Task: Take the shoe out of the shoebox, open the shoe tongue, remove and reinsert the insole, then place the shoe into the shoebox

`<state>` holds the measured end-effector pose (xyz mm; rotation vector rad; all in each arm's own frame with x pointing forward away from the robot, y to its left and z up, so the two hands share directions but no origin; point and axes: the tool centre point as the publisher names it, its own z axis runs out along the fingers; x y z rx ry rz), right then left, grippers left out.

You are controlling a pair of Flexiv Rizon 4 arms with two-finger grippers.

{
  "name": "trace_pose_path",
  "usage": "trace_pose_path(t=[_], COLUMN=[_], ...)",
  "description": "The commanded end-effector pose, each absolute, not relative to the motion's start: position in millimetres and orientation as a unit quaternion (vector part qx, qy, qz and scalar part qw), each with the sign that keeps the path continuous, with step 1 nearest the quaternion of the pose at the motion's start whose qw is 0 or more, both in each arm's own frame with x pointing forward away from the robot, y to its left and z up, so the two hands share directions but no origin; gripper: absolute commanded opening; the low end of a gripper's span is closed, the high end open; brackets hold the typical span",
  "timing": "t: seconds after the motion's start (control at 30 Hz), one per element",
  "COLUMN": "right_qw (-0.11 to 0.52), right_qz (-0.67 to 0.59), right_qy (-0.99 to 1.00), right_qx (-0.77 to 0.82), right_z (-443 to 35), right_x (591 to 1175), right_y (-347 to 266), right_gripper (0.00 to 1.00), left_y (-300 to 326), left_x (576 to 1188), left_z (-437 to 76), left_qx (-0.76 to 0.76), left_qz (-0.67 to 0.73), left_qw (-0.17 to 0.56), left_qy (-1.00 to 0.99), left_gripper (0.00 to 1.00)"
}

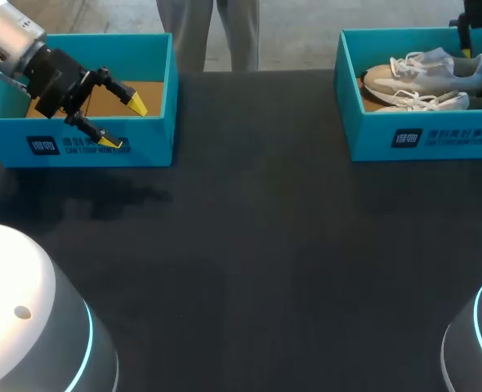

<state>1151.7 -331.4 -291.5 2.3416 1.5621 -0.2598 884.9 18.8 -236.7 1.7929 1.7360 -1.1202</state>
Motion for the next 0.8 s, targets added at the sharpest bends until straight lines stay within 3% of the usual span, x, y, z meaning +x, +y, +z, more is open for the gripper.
trace_pose_path(t=[0.03,0.33,0.5,0.8], right_qw=[0.154,0.137,0.134,0.128], right_qz=[-0.02,0.031,0.036,0.051], right_qy=[0.567,0.605,0.604,0.591], right_qx=[0.809,0.784,0.785,0.795], right_z=[-256.3,-236.4,-234.4,-227.8], right_x=[1110.4,1082.5,1075.2,1065.9], right_y=[-319.7,-287.3,-278.2,-263.6], right_gripper=[0.69,0.7,0.76,0.75], left_y=[19.0,19.0,19.0,-12.2], left_x=[884.7,884.7,884.7,922.9], left_z=[-236.5,-236.5,-236.5,-165.4], left_qx=[0.642,0.642,0.642,0.41], left_qz=[-0.4,-0.4,-0.4,-0.383], left_qw=[0.201,0.201,0.201,0.24], left_qy=[0.622,0.622,0.622,0.792], left_gripper=[1.0,1.0,1.0,1.0])
